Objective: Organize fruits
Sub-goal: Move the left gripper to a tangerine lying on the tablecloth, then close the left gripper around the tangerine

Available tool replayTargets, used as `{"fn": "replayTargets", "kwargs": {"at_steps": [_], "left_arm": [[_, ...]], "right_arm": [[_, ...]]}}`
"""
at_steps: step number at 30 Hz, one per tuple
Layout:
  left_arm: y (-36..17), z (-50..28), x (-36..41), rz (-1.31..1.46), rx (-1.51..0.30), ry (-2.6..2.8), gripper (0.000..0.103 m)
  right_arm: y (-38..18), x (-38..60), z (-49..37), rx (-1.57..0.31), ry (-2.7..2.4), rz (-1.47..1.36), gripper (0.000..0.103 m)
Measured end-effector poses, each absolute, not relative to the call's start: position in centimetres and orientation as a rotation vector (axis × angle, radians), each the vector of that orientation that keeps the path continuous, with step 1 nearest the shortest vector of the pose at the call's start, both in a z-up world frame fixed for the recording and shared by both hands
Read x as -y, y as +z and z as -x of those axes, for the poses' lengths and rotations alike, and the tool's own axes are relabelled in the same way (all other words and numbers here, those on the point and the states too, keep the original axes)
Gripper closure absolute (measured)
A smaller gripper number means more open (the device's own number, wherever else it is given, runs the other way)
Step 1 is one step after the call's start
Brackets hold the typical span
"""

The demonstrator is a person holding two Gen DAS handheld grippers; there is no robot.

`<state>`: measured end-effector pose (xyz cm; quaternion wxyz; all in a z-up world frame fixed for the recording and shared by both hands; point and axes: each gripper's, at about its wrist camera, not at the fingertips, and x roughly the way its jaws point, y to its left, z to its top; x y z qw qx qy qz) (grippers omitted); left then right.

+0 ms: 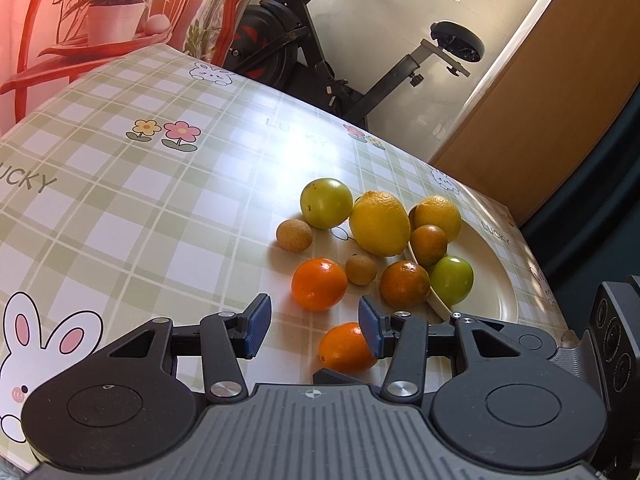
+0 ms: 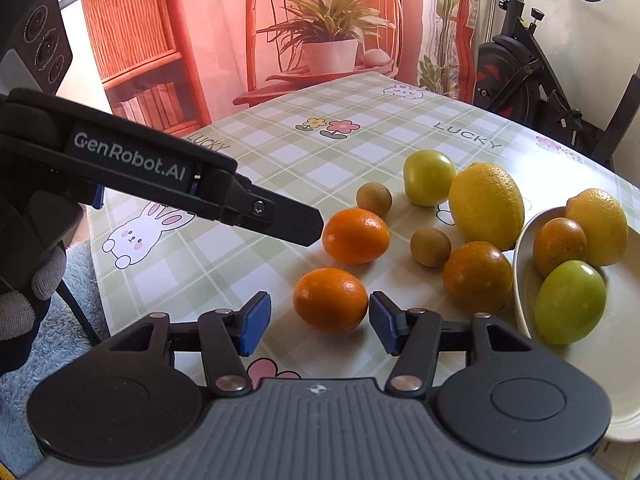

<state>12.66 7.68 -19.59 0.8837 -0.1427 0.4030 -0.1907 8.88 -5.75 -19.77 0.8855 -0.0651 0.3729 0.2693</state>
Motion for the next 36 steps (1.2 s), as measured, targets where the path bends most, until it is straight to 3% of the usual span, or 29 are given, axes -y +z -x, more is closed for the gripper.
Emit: {"fn": "replayTargets", "kwargs": {"at_steps": [10, 36], "left_arm": [[-21.0, -12.7, -6.0, 0.298, -0.909, -0.459, 0.052], [-20.9, -12.3, -2.4, 0.185, -0.914, -0.509, 0.061]], "right_arm": [[-20.3, 6.4, -9.0, -0.778, 0.524, 0.078, 0.058], [-20.2, 7.5, -7.6, -0.741, 0.499, 0.008, 0.059]]}}
